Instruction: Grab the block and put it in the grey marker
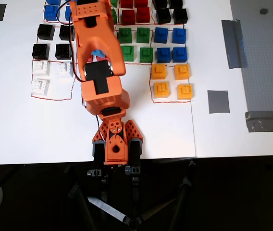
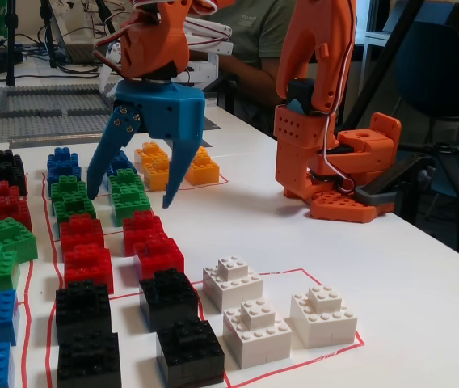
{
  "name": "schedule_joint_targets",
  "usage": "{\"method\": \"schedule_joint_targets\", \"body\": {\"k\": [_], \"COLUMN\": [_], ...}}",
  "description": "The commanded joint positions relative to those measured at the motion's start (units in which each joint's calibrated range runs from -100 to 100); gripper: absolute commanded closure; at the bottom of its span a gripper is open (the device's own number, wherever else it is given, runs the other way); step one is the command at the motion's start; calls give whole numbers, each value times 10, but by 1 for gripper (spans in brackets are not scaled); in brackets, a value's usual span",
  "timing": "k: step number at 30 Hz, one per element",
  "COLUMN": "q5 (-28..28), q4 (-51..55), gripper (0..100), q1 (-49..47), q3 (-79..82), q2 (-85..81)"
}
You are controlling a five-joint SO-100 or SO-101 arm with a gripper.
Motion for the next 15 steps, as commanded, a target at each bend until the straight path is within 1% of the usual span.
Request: {"method": "schedule_joint_targets", "body": {"k": [1,15], "q5": [-7,-13], "q4": [-8,-27], "gripper": [69,70], "q1": [8,6], "q3": [-7,6], "q2": [-25,6]}}
